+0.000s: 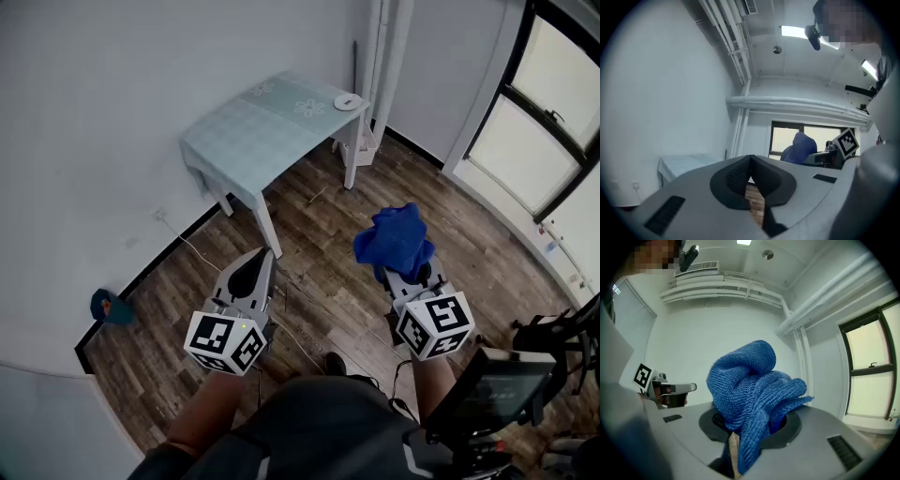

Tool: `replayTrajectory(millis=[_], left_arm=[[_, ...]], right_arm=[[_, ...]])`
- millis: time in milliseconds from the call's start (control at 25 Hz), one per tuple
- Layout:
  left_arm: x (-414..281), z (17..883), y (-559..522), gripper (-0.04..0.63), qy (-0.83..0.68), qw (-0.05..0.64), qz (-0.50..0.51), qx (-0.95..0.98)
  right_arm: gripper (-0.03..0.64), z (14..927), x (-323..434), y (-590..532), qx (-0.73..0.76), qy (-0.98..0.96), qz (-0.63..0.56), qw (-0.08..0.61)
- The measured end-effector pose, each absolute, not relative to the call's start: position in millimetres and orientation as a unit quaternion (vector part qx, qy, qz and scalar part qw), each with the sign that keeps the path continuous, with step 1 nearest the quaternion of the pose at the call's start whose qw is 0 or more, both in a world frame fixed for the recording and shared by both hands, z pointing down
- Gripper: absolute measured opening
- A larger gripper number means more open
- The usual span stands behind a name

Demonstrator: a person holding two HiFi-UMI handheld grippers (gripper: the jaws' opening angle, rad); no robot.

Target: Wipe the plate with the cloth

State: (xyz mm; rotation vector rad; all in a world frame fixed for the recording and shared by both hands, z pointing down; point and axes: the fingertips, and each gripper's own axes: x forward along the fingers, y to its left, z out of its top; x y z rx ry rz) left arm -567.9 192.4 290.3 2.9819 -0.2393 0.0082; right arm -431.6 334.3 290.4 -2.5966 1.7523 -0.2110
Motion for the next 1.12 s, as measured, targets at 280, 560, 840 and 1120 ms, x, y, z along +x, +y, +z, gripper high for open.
replayTrajectory(millis=[280, 560, 840, 1120], left_arm=[[-573.4, 290.3, 181.8, 0.009, -0.082, 0.081, -0.002, 0.993], [-573.1, 300.7, 173.1, 0.009, -0.059, 0.091, -0.008, 0.994], [-561.7, 298.9, 159.9, 0.009, -0.066, 0.083, -0.002, 0.994], [-514.0, 292.5, 153.2, 0.009, -0.074, 0.07, -0.005, 0.995]], right_arm=[[0.129, 289.7, -439.3, 326.2, -0.823, 0.561, -0.084, 0.02], [0.129, 298.2, -446.3, 322.2, -0.836, 0.541, -0.089, 0.01], [0.129, 299.1, -433.9, 310.9, -0.832, 0.548, -0.086, 0.023], [0.129, 297.3, -388.0, 298.2, -0.823, 0.562, -0.077, 0.029]])
